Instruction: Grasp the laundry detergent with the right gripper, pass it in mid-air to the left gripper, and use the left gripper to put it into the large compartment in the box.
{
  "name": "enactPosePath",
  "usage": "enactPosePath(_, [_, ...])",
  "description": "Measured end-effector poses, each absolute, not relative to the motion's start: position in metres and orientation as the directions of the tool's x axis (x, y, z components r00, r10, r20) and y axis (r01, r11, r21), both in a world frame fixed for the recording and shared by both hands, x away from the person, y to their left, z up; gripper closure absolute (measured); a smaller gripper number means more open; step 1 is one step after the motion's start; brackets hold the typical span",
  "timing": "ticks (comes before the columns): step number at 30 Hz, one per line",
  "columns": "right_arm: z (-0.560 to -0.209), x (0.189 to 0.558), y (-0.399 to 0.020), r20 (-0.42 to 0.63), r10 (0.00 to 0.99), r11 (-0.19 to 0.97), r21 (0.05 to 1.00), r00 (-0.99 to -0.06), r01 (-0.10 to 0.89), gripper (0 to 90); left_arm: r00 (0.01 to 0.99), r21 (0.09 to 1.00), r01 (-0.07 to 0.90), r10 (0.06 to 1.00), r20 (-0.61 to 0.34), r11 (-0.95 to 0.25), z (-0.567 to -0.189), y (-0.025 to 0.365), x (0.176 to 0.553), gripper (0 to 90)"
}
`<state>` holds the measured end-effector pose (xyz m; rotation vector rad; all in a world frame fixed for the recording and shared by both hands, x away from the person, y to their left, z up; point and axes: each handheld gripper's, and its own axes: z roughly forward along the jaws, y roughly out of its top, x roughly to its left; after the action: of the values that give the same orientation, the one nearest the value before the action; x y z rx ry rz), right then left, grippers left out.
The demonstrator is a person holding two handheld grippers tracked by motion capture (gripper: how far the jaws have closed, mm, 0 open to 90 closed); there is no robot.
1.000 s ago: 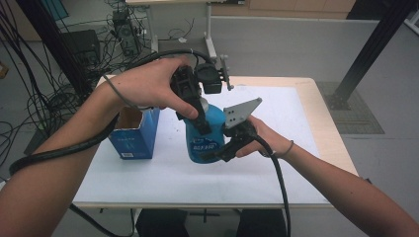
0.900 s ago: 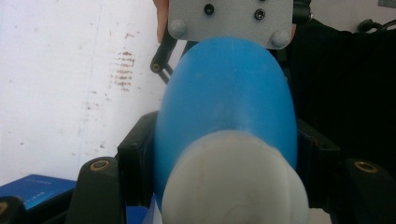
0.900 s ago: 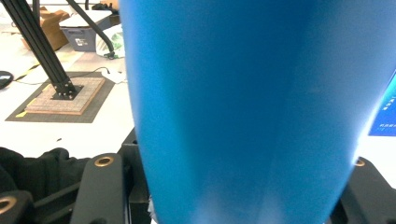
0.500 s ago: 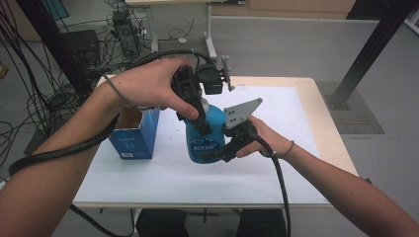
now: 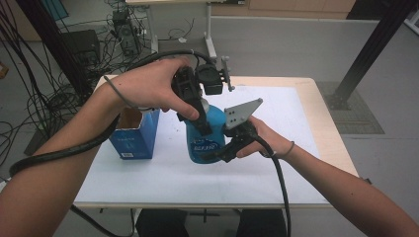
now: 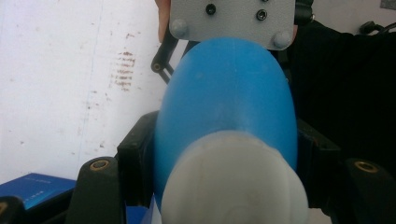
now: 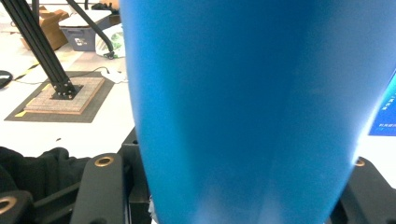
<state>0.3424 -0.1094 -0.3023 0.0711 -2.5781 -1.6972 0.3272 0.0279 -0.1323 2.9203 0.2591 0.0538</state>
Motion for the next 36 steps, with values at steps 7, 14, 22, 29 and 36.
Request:
enactPosePath(7, [-0.3028, 0.3423, -0.1077, 0.019, -0.071, 0.394, 0.919, -0.997, -0.010, 40.0, 0.983, 0.206, 0.175, 0.183, 0.020, -0.963, -0.1324, 0.0286, 0.3263, 36.7])
enactPosePath(14, [-0.3024, 0.3425, -0.1070, 0.018, -0.072, 0.396, 0.918, -0.997, -0.012, 40.0, 0.983, 0.202, 0.176, 0.184, 0.022, -0.963, -0.1322, 0.0288, 0.3263, 36.7])
enactPosePath(22, [-0.3021, 0.3425, -0.1080, 0.012, -0.071, 0.399, 0.917, -0.997, -0.017, 40.0, 0.983, 0.199, 0.174, 0.182, 0.025, -0.964, -0.1323, 0.0280, 0.3259, 36.8])
enactPosePath(29, [-0.3030, 0.3421, -0.1082, 0.016, -0.069, 0.399, 0.917, -0.997, -0.013, 40.0, 0.983, 0.196, 0.175, 0.183, 0.023, -0.965, -0.1330, 0.0274, 0.3259, 36.7])
enactPosePath(36, [-0.3031, 0.3424, -0.1082, 0.015, -0.071, 0.399, 0.917, -0.997, -0.015, 40.0, 0.983, 0.197, 0.172, 0.181, 0.026, -0.965, -0.1330, 0.0279, 0.3260, 36.8])
